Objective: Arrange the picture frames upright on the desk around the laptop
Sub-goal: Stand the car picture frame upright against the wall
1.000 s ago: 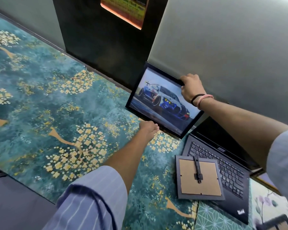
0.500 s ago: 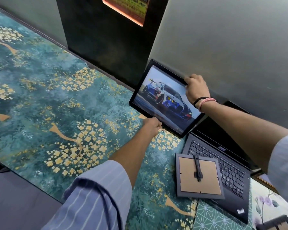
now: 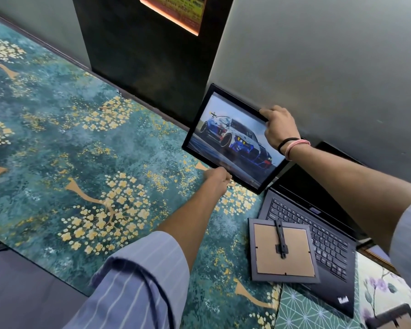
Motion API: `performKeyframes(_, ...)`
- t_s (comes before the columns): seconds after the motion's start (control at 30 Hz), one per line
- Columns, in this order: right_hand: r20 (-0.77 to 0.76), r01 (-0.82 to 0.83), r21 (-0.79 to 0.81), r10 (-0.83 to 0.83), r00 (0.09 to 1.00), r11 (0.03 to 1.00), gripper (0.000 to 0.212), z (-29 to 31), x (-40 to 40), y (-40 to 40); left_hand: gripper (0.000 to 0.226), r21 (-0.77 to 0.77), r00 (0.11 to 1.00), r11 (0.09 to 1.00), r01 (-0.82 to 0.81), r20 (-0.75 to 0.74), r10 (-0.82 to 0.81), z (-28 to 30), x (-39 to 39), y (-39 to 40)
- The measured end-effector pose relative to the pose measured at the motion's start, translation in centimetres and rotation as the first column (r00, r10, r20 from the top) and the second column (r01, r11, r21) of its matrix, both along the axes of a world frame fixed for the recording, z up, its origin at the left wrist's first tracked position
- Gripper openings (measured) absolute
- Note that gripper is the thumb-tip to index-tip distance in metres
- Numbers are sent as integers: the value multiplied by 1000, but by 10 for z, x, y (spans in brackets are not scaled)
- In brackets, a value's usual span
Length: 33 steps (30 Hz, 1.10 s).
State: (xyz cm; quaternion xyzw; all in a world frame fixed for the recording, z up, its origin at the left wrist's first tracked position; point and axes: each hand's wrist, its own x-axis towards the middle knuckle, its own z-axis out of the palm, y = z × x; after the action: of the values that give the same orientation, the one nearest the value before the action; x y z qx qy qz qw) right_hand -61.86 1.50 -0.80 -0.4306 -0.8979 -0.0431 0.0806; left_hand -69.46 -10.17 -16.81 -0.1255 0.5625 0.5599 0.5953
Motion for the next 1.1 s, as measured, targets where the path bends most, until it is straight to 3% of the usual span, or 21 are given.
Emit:
performKeyframes(0.3,-9,-54,-5,54,999,999,61,-2,10,-5,26,55,999,998,-3,54,0,5,0,2)
performKeyframes(0.57,85,-4,-48,8,996,999,60,-2,14,-19,20,90,976,975,205,52,-210,5,-6,-2)
performKeyframes(0.7,85,50,-84,-43,995,995,55,0,13,-27,50,105,968,963,249,19,-252,8,-8,-11)
performKeyframes(0.93,-120,88,-282,-127,985,955,50,14,24,-60,48,203,961,939,276,-60,-270,56,-6,-37)
performKeyframes(1.1,-338,201,-524,-419,843,828,43,31,46,-99,49,275,912,876,396,-224,-342,111,0,-46)
